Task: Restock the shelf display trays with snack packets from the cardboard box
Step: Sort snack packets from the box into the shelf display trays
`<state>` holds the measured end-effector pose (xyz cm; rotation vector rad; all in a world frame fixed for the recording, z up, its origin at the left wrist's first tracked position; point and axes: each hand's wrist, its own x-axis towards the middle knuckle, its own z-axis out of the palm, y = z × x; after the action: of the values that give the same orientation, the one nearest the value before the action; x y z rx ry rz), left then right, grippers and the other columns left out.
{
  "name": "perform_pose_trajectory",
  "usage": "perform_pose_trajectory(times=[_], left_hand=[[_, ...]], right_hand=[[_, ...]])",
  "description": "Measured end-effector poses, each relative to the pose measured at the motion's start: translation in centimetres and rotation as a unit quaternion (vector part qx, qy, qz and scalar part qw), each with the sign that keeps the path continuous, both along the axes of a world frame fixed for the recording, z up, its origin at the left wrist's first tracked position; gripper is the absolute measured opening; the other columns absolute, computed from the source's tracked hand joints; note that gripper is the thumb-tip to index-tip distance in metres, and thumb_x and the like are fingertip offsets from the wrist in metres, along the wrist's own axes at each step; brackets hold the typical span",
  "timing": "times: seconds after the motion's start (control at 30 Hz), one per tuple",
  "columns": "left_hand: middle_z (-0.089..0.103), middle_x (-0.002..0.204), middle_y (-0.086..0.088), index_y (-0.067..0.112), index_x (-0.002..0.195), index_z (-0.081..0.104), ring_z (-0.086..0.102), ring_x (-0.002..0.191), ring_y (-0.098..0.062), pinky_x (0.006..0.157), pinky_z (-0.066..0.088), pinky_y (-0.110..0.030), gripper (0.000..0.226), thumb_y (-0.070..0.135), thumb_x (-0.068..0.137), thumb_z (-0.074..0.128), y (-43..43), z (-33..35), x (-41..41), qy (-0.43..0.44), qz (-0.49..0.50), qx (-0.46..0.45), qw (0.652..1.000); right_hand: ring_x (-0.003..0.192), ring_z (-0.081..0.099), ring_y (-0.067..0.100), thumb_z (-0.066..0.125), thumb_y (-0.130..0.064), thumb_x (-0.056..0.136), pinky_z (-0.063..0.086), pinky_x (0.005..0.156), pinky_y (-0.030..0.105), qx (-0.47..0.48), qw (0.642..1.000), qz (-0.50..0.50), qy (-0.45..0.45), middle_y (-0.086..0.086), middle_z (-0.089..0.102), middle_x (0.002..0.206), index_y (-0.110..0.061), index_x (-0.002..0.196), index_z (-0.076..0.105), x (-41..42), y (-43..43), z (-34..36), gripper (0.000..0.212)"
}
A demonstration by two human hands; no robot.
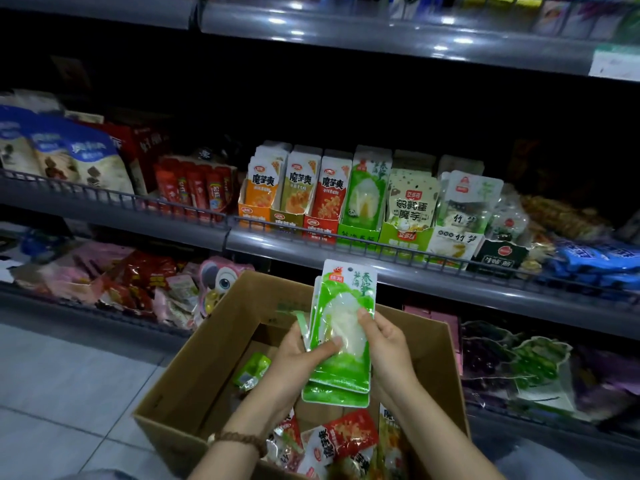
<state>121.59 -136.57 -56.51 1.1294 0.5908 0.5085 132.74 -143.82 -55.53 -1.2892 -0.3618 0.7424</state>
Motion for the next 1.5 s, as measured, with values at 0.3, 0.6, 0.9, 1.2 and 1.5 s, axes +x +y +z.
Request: perform_pose_trajectory(times=[0.3, 0.6, 0.9, 1.2, 1.5], left_hand=[[0.073, 0.095, 0.006, 0.02, 0.107, 0.061, 0.069, 0.079, 0.0, 0.058, 0.05, -0.012, 0.015, 0.016, 0.093, 0.056, -0.5, 0.9, 0.1, -0.023, 0.092, 0.061, 0.994], [0.063, 0.12, -0.007, 0.012, 0.123, 0.052, 0.06, 0.112, -0.022, 0.096, 0.049, -0.045, 0.046, 0.041, 0.087, 0.061, 1.2, 0.9, 0.0, 0.019, 0.214, 0.123, 0.969], [0.065, 0.086, -0.009, 0.007, 0.092, 0.056, 0.064, 0.082, -0.016, 0.074, 0.051, -0.031, 0.015, 0.021, 0.092, 0.057, 0.3, 0.9, 1.0, -0.006, 0.249, 0.211, 0.945], [0.06, 0.077, -0.002, 0.018, 0.078, 0.052, 0.058, 0.07, -0.001, 0.063, 0.045, -0.022, 0.022, 0.024, 0.098, 0.045, 1.3, 1.5, -0.7, 0.054, 0.182, 0.28, 0.941], [0.05, 0.111, 0.007, 0.017, 0.115, 0.03, 0.055, 0.098, 0.002, 0.074, 0.048, -0.01, 0.015, 0.01, 0.102, 0.033, 0.9, -0.8, -0.7, 0.074, 0.011, 0.134, 0.988]], right_hand=[[0.077, 0.071, 0.026, 0.064, -0.014, 0.081, 0.059, 0.069, 0.038, 0.029, 0.997, 0.034, 0.07, 0.017, 0.072, 0.096, -0.006, 0.103, 0.067, 0.4, -0.4, 0.5, 0.024], [0.08, 0.066, 0.031, 0.049, -0.019, 0.096, 0.052, 0.086, 0.054, 0.016, 0.996, -0.01, 0.087, 0.019, 0.07, 0.097, -0.003, 0.111, 0.061, 1.9, -1.8, 0.3, 0.025], [0.101, 0.065, 0.034, 0.054, -0.023, 0.091, 0.048, 0.094, 0.054, 0.001, 0.998, 0.049, 0.031, 0.013, 0.07, 0.108, -0.01, 0.116, 0.06, 0.5, -1.8, 0.3, 0.029], [0.087, 0.069, 0.031, 0.06, -0.009, 0.088, 0.054, 0.084, 0.051, -0.03, 0.999, -0.008, 0.035, 0.015, 0.072, 0.1, -0.006, 0.108, 0.061, 0.8, -2.0, -0.1, 0.02], [0.092, 0.067, 0.037, 0.062, -0.006, 0.088, 0.052, 0.083, 0.057, -0.067, 0.995, -0.049, -0.05, 0.014, 0.071, 0.099, -0.012, 0.099, 0.06, 1.6, -1.5, 0.3, 0.013]])
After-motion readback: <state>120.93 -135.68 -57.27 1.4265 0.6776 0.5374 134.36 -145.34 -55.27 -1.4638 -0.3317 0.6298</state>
